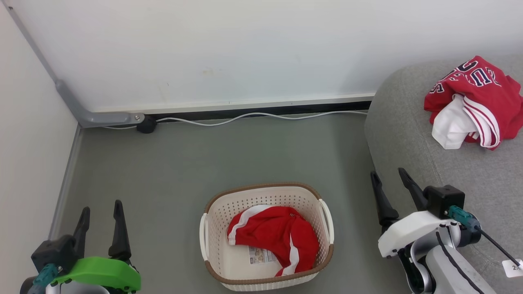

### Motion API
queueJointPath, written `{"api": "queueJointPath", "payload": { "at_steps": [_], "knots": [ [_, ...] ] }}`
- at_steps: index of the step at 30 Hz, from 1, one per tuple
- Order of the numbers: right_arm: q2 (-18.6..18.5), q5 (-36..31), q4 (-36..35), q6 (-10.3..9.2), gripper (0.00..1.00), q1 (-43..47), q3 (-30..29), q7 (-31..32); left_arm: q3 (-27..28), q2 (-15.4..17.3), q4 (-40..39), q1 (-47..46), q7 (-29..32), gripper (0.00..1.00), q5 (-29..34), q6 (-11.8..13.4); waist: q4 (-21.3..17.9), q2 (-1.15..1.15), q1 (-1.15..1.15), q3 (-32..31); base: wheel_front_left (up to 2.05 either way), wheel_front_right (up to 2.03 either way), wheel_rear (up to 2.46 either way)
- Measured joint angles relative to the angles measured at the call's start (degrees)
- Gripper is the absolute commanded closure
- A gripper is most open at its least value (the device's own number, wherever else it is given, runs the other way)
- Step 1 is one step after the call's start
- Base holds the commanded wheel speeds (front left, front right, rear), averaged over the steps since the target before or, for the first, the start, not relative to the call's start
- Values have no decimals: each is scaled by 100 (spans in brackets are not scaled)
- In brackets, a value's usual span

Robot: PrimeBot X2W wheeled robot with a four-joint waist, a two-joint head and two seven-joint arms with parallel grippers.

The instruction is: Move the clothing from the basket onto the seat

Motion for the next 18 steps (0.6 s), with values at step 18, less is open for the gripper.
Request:
{"api": "queueJointPath", "payload": {
  "at_steps": [18],
  "knots": [
    [-31,46,-388,-144,0,355,-62,60,120,-131,-154,322,0,0,140,0,-51,0,0,-59,0,0,0]
  ]
}}
